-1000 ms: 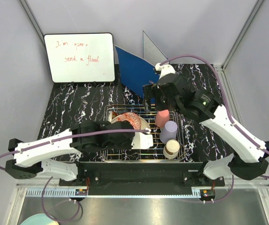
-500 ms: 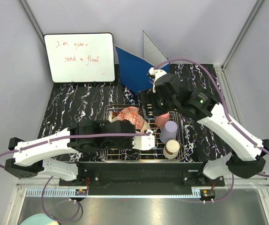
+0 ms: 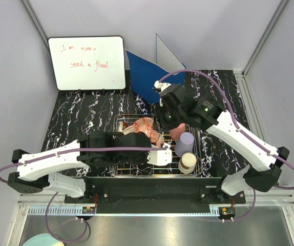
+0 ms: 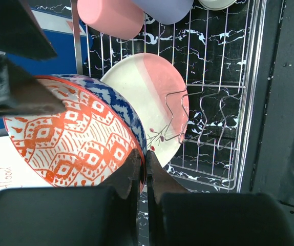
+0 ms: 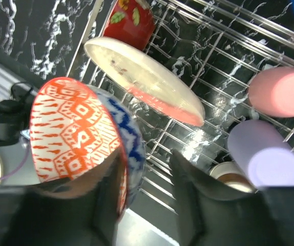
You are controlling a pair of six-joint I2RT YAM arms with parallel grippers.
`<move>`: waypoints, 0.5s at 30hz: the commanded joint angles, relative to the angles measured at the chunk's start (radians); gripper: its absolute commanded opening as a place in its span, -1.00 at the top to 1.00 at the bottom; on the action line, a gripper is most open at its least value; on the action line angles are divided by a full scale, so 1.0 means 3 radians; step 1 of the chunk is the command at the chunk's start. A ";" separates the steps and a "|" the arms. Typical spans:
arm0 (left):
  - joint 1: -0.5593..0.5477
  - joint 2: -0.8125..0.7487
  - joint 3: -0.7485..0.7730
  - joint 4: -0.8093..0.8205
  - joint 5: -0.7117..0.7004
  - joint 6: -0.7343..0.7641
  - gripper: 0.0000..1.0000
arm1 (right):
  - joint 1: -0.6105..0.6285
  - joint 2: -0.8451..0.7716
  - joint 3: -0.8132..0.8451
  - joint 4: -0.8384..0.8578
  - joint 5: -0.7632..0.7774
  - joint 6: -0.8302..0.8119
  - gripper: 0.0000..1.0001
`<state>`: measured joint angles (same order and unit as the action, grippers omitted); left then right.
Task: Unload the mixed dishes from the dish rack
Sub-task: Pick up the bowl from the dish rack.
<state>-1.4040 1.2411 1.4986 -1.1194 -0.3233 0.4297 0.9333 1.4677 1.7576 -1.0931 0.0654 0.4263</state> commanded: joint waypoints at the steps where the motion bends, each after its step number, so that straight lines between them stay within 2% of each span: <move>1: -0.0034 -0.0041 0.0169 0.0229 -0.0103 0.0061 1.00 | 0.0023 -0.0004 -0.0076 0.0131 -0.0034 -0.0010 0.27; 3: -0.0034 -0.0052 0.0169 0.0239 -0.0109 0.0056 1.00 | 0.0023 0.0006 -0.0101 0.0141 -0.0029 -0.0010 0.65; 4: -0.0034 -0.0062 0.0169 0.0239 -0.0109 0.0056 1.00 | 0.0018 0.0006 -0.0111 0.0141 -0.0014 0.0000 1.00; 9: -0.0034 -0.0062 0.0210 0.0259 -0.0200 -0.0011 1.00 | 0.0018 -0.0075 -0.0178 0.0187 0.0083 0.0041 1.00; 11: -0.0034 -0.0041 0.0261 0.0295 -0.0532 -0.0102 1.00 | 0.0013 -0.0122 -0.0178 0.0187 0.0191 0.0041 1.00; 12: -0.0034 -0.0036 0.0271 0.0295 -0.0619 -0.0123 0.93 | 0.0018 -0.0167 -0.0163 0.0192 0.0221 0.0046 1.00; 14: -0.0034 -0.0052 0.0307 0.0316 -0.0819 -0.0189 0.48 | 0.0023 -0.0208 -0.0132 0.0177 0.0298 0.0052 1.00; 15: -0.0029 -0.0062 0.0327 0.0331 -0.0936 -0.0220 -0.25 | 0.0018 -0.0239 -0.0086 0.0147 0.0359 0.0057 1.00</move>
<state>-1.4181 1.2469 1.5188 -1.0882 -0.3897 0.4168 0.9375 1.4666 1.7031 -1.0508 0.1093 0.4217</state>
